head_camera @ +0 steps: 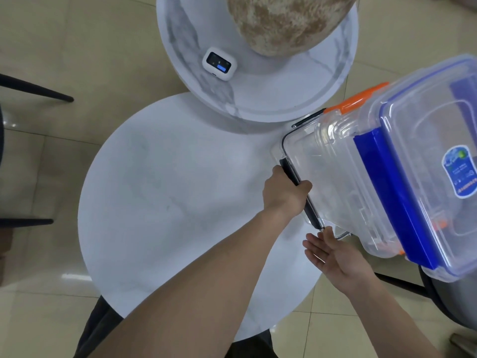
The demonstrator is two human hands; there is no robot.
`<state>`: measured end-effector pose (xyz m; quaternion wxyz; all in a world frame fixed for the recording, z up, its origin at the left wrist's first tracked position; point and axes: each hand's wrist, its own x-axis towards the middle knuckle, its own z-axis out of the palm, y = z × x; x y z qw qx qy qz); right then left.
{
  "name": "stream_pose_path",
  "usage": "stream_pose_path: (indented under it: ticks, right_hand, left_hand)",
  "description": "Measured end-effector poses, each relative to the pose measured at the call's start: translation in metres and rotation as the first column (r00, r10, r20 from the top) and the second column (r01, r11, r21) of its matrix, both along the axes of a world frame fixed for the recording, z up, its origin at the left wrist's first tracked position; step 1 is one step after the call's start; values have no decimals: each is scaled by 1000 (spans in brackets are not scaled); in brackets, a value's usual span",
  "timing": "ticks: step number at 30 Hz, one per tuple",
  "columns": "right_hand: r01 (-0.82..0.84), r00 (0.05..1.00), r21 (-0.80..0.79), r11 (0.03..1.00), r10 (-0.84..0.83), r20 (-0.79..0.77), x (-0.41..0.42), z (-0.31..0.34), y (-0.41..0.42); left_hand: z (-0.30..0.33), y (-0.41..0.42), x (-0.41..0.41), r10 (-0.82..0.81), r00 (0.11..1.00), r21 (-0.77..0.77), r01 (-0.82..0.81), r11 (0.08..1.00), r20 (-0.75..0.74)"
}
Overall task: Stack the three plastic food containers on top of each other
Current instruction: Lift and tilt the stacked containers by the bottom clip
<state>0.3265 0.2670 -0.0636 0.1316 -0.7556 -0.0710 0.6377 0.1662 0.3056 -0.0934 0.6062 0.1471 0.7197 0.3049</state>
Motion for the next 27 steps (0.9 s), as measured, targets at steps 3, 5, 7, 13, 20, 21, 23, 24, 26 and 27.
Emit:
stream_pose_path:
  ticks: [3,5,7,13,20,21,23,24,26,27]
  right_hand:
    - [-31,999,15,999,31,18,0,-1,-2]
    - [-64,997,29,998,63,39,1,-3,-3]
    - [-89,995,46,995,86,55,1,-4,-3]
    - [-97,988,108,989,82,132,-5,-6,-9]
    - [-50,989,168,984,24,148,-10,-10,-17]
    - [-47,989,174,984,21,149,-10,-11,-17]
    - [-37,989,180,983,11,147,-11,-11,-19]
    - [-31,990,181,983,5,142,-12,-12,-19]
    - [-17,992,182,983,-7,126,-13,-12,-19]
    - [-6,992,182,983,-17,122,-14,-12,-19]
  left_hand:
    - [-3,0,-5,-19,999,3,19,1000,38]
    - [-6,-1,-8,-27,998,6,27,1000,60]
    - [-8,0,-9,-16,997,6,16,1000,78]
    - [-11,3,-12,13,993,18,-15,1000,115]
    - [-8,0,-9,57,990,4,-58,998,129]
    - [-7,-1,-8,72,989,-2,-72,997,133]
    - [-6,-3,-5,94,988,-10,-94,996,125]
    - [-6,-3,-4,104,988,-11,-103,995,115]
    - [-5,-3,-2,112,989,-10,-111,994,96]
    - [-5,-4,-2,110,990,-11,-110,994,91]
